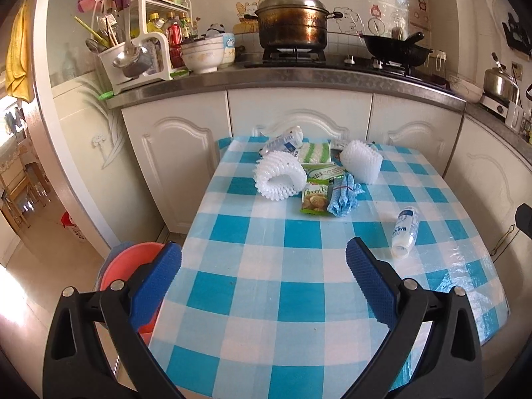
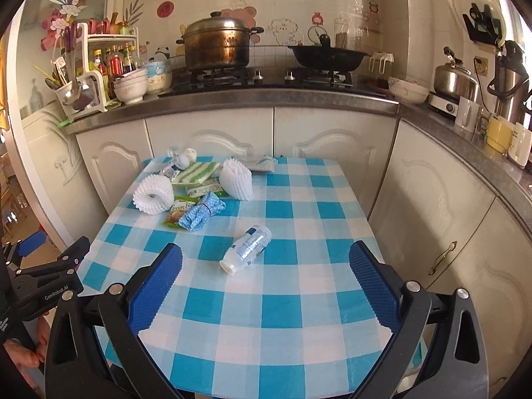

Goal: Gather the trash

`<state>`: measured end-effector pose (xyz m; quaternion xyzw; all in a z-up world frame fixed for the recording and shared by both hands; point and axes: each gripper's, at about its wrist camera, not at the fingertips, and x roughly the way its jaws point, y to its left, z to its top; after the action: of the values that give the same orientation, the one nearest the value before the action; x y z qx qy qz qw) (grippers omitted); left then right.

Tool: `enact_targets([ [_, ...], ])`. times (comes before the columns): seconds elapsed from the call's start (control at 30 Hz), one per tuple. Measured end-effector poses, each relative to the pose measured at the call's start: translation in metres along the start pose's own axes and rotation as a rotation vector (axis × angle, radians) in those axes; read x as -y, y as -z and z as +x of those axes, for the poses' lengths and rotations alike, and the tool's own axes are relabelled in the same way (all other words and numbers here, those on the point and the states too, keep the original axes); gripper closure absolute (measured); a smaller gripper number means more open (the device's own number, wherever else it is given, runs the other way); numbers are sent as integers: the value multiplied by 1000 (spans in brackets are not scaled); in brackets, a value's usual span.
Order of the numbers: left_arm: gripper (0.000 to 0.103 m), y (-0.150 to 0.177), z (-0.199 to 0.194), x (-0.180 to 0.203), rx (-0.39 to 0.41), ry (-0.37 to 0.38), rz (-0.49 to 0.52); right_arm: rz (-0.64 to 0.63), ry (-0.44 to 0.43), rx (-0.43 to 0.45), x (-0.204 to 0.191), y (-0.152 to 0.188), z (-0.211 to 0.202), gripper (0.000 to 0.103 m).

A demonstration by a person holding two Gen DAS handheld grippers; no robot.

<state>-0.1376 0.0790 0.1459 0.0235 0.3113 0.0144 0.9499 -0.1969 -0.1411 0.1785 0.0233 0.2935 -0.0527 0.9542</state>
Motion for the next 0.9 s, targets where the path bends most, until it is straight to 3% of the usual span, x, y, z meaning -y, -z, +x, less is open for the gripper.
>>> enact_targets([
  [0.23, 3, -10, -31, -18, 88, -4, -8, -13, 14, 105, -8, -7, -48, 4],
  [0.4, 3, -7, -40, -29, 105, 4, -19, -20, 27, 157, -11, -8, -67, 4],
  [0.9, 3, 1, -42, -28, 99, -13, -5, -60, 48, 214, -6, -11, -69, 4],
])
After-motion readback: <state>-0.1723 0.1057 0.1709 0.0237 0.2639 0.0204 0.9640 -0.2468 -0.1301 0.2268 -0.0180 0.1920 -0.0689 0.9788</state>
